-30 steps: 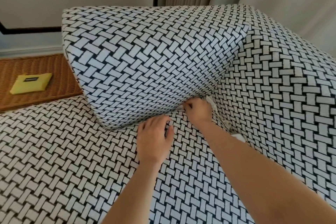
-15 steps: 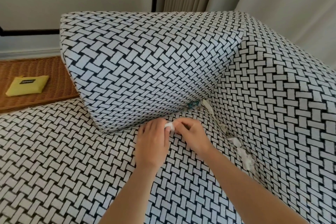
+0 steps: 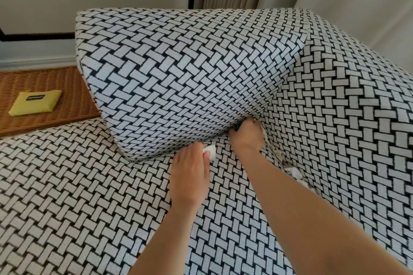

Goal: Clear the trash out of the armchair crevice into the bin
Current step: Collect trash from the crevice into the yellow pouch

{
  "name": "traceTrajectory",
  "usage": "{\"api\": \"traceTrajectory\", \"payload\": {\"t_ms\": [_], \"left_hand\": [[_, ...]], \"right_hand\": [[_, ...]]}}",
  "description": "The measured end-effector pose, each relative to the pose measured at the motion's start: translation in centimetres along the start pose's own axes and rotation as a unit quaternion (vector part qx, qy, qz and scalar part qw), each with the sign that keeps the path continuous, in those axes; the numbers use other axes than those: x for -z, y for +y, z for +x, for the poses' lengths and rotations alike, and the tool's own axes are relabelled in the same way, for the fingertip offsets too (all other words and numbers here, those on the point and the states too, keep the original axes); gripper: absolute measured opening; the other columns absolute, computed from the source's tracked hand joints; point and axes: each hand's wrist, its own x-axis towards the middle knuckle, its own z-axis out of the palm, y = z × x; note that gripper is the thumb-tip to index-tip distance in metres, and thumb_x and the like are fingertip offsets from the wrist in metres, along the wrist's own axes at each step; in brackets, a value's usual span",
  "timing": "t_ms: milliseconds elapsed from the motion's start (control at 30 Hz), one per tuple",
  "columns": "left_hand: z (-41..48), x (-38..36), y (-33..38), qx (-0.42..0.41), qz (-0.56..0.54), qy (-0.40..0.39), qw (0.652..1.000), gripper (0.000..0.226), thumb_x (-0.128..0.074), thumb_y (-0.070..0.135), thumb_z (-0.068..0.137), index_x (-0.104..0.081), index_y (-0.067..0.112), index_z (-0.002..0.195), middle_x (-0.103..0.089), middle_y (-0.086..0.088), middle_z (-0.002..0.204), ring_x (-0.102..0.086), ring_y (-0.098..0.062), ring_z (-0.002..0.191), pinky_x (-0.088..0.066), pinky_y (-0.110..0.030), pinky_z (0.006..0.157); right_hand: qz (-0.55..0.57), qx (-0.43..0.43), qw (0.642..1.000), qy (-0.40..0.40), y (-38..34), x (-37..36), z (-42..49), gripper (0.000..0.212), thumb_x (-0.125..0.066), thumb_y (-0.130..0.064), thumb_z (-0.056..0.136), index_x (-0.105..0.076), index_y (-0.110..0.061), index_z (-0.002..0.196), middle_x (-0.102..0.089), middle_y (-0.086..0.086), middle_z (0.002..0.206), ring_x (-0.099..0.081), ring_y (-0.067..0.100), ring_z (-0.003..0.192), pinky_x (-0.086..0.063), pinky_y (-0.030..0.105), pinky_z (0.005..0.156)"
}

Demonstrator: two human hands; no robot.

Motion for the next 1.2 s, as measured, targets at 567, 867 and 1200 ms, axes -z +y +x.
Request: {"api": "traceTrajectory", "payload": {"t_ms": [567, 867, 1200], "left_hand": [[0.0, -0.2, -0.1, -0.015, -0.007, 0.006, 1.000, 0.024, -0.031, 0.033, 0.096, -0.049, 0.018, 0.088, -0.050, 0.010, 0.074, -0.047, -0.009, 0.066, -0.045, -0.024, 0.069], [0.3, 0.2, 0.1, 0.033, -0.057, -0.022, 0.998, 0.020, -0.035, 0.028, 0.097, -0.047, 0.014, 0.089, -0.049, 0.007, 0.074, -0.047, -0.011, 0.066, -0.042, -0.024, 0.065], [-2.5, 4.0, 1.3, 0.133, -0.175, -0.132, 0.967, 0.021, -0.036, 0.023, 0.099, -0.052, 0.010, 0.103, -0.055, 0.002, 0.083, -0.049, -0.006, 0.065, -0.035, -0.011, 0.051]], "right_hand": [[0.026, 0.121, 0.992, 0.041, 2.9, -0.1, 0.9, 0.023, -0.041, -0.015, 0.096, -0.059, -0.001, 0.102, -0.058, 0.015, 0.108, -0.058, 0.029, 0.091, -0.041, 0.029, 0.069], [0.030, 0.213, 0.974, 0.069, 3.8, -0.8, -4.7, 0.041, -0.039, -0.038, 0.096, -0.060, -0.007, 0.081, -0.059, 0.004, 0.090, -0.054, 0.018, 0.073, -0.034, 0.026, 0.059], [0.004, 0.119, 0.991, -0.062, 3.1, 1.3, -8.6, 0.037, -0.044, -0.045, 0.094, -0.049, -0.022, 0.065, -0.045, -0.012, 0.050, -0.042, 0.001, 0.043, -0.028, 0.017, 0.040]]}}
